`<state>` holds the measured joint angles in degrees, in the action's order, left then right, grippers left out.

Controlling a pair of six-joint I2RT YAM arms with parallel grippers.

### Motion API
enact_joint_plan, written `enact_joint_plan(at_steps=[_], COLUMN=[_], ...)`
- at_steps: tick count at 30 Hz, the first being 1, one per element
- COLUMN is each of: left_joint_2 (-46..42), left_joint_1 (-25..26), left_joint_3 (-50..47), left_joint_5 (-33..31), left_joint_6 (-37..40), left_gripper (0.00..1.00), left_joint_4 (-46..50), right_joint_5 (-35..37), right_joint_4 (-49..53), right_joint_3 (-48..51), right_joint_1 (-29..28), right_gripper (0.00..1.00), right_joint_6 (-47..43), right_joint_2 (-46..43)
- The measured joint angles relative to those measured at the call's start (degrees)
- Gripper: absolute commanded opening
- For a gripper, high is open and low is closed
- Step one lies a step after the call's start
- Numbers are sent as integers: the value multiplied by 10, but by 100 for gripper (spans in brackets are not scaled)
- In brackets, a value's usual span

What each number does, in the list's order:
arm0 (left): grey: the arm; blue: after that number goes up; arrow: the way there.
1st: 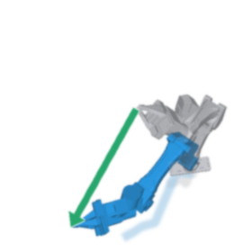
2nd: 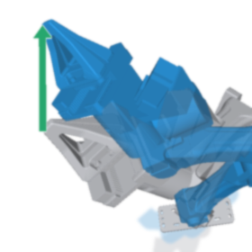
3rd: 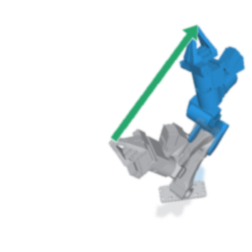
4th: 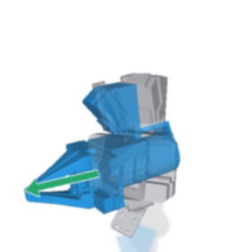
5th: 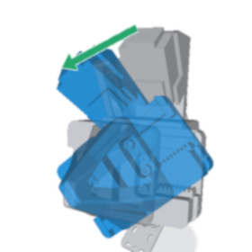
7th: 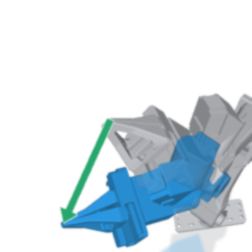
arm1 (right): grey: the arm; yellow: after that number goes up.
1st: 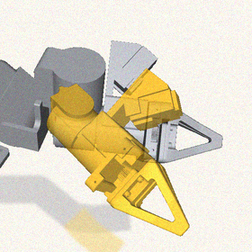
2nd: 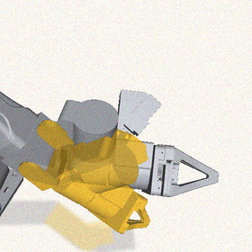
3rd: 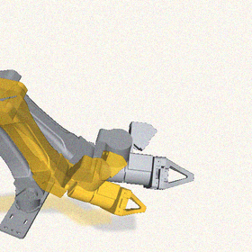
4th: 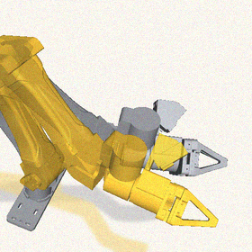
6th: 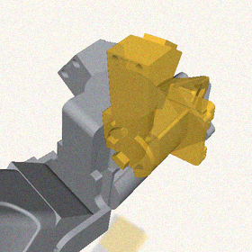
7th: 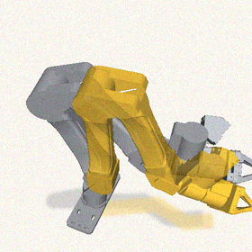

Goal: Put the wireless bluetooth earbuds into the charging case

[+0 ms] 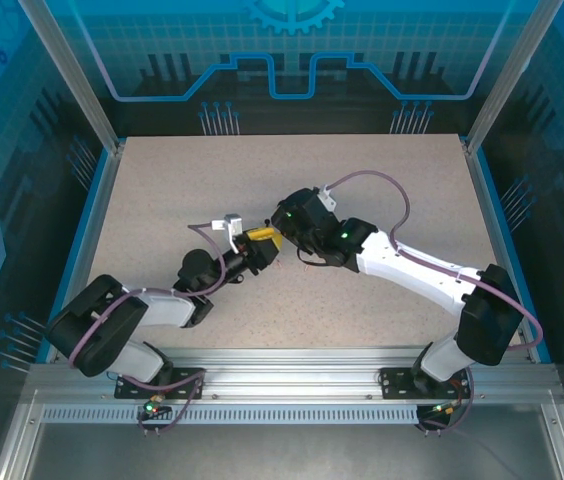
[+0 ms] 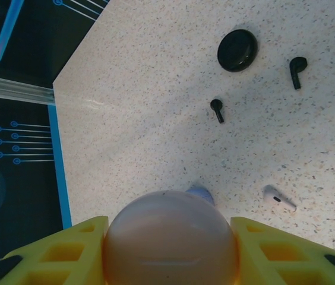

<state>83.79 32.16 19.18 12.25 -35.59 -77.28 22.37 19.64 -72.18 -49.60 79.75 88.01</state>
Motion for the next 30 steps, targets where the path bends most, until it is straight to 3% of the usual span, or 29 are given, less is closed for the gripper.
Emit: enact_joint_plan(at_steps=[9,18,30], left_joint_2=[11,14,17], left_joint_1=[7,7,7], left_joint_3=[14,23,27], left_joint_5=[-13,-23,-35], left_joint_6=[5,12,17], left_gripper=[38,36,24], left_joint_4=[-2,-2,0], right_joint_5=[1,1,6], right_joint_4=[-16,-33,-54], right_joint_3=[0,2,13], right_joint_1=[-8,-10,-11], right_gripper=[35,35,34], right_joint_6=[4,5,13], right_joint_2=[-5,-10,-11])
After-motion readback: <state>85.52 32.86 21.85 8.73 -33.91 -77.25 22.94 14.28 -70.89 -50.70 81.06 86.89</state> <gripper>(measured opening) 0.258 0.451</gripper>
